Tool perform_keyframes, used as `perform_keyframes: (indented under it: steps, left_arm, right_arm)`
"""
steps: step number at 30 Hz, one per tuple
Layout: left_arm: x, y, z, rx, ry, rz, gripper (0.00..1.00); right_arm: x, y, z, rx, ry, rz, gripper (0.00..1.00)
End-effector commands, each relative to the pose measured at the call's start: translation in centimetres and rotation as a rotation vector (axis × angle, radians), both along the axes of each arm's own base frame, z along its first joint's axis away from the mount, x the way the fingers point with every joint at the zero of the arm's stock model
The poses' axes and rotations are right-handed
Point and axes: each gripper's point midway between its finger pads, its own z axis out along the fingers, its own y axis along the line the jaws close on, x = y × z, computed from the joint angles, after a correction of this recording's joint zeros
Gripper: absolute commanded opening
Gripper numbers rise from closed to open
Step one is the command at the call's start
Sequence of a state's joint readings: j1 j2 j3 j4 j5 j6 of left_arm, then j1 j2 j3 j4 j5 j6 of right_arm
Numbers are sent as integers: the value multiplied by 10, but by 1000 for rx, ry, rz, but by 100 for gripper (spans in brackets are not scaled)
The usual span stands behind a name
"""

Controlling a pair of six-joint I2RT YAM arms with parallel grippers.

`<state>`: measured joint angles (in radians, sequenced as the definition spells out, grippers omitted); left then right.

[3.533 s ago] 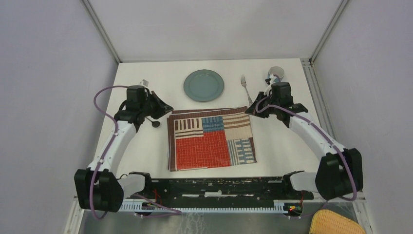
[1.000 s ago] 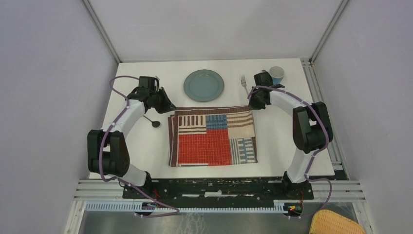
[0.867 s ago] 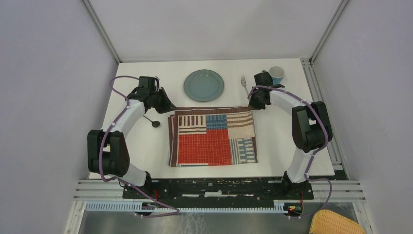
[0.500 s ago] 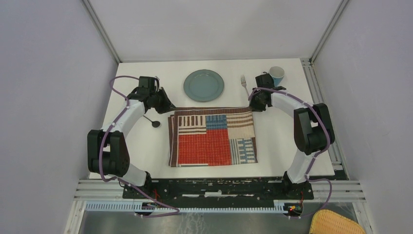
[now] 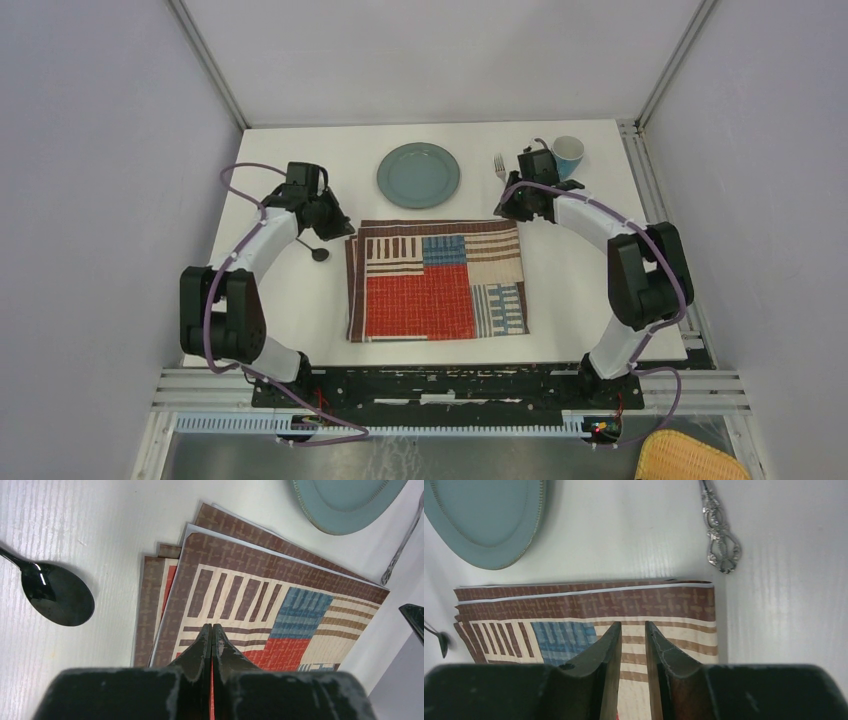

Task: Set the dinner table for one person
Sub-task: Adjust the napkin at the center of the board.

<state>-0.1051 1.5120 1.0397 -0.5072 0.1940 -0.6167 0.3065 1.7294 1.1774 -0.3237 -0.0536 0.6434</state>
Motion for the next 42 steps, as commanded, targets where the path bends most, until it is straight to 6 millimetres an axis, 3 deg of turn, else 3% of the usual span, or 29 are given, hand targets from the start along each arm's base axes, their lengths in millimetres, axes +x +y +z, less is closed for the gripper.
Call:
perform_keyframes:
  steps: [1,6,12,18,23,30,33,42]
  left_arm:
    - [7,4,26,-9,-80,64,2]
    - [4,19,28,72,-117,73,2]
    - [-2,22,0,38,-81,133,2]
    - [-2,26,-25,39,-68,198,2]
    - [-1,31,-43,63,-39,211,3]
    - [8,34,-44,96,-61,185,11]
    - [13,35,-43,109,-69,178,3]
    - [18,32,-60,106,-30,175,2]
  right_arm:
    - [16,35,4,83,-39,-6,29]
    - [20,83,8,66,-67,95,29]
    - [27,129,15,11,-78,198,24]
    - [32,163,25,10,-105,284,26]
    - [35,175,27,-14,-113,326,27]
    - [32,188,20,-26,-105,368,29]
    - [32,191,17,-33,-104,381,26]
    - [35,216,11,-53,-116,442,18]
